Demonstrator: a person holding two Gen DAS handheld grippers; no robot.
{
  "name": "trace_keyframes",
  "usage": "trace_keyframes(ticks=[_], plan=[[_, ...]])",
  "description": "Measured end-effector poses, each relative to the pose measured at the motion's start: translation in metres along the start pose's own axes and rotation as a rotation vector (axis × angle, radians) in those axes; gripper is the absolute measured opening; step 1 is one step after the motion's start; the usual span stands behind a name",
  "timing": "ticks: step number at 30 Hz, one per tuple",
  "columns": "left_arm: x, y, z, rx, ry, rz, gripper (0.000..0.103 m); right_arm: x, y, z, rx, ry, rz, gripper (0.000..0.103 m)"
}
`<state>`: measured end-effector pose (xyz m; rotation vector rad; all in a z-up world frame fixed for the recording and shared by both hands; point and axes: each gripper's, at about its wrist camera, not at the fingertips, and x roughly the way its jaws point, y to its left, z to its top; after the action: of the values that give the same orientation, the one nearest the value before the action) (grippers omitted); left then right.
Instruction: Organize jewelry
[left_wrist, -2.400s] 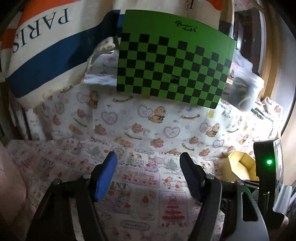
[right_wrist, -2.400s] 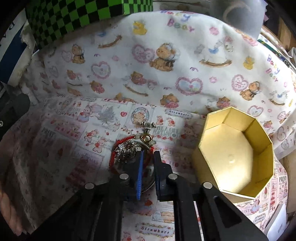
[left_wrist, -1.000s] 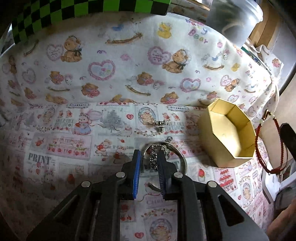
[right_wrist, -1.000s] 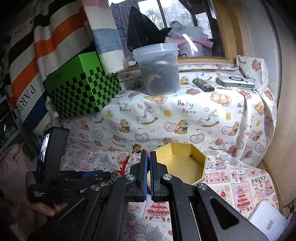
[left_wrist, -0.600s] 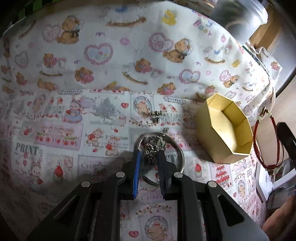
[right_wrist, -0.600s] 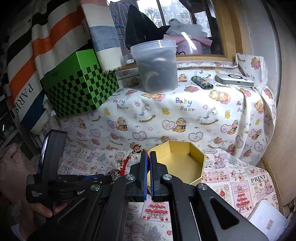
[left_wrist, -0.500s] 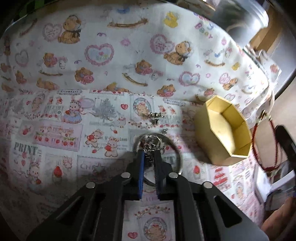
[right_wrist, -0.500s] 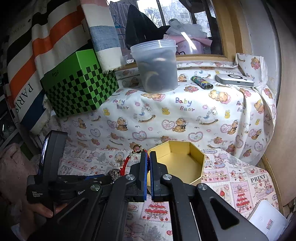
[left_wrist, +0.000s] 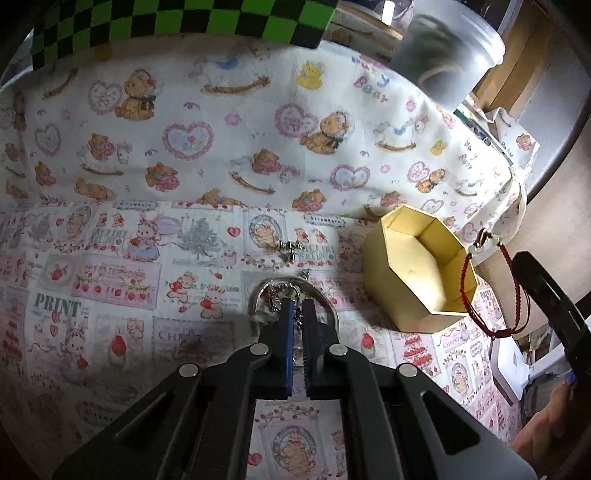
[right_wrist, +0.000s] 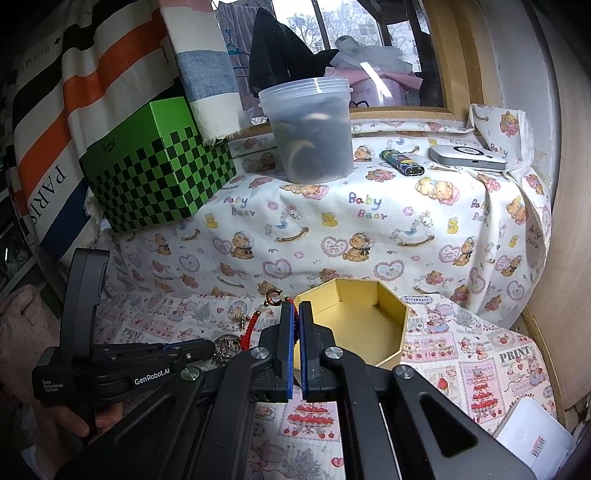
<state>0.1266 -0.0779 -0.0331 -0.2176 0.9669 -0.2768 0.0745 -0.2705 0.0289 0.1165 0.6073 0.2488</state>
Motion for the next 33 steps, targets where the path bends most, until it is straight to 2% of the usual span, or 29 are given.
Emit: trace_keyframes(ticks=[8, 13, 17, 22, 27, 31, 33], plan=[[-0.059, -0.011, 0.001, 0.078, -0.198, -0.068, 0.002, -0.013, -0.004, 0.005, 0.016, -0.056, 0.011, 0.003], [-0.105, -0.032, 0.0, 0.144, -0.312, -0.052, 0.002, -0.03, -0.008, 0.011, 0.038, -0.119, 0.036, 0.003], [-0.137, -0.048, 0.007, 0.174, -0.361, -0.061, 0.002, -0.045, -0.015, 0.015, 0.053, -0.177, 0.036, 0.003], [-0.158, -0.072, 0.023, 0.223, -0.396, -0.063, 0.002, -0.054, -0.026, 0.02, 0.078, -0.215, 0.015, 0.003], [-0.154, -0.092, 0.053, 0.244, -0.372, -0.122, 0.002, -0.049, -0.037, 0.022, 0.094, -0.209, -0.03, 0.003], [-0.107, -0.1, 0.078, 0.215, -0.245, -0.174, 0.002, -0.031, -0.051, 0.021, 0.128, -0.15, -0.041, 0.003], [-0.082, -0.102, 0.079, 0.21, -0.192, -0.188, 0.002, -0.021, -0.059, 0.02, 0.154, -0.118, -0.041, 0.003]])
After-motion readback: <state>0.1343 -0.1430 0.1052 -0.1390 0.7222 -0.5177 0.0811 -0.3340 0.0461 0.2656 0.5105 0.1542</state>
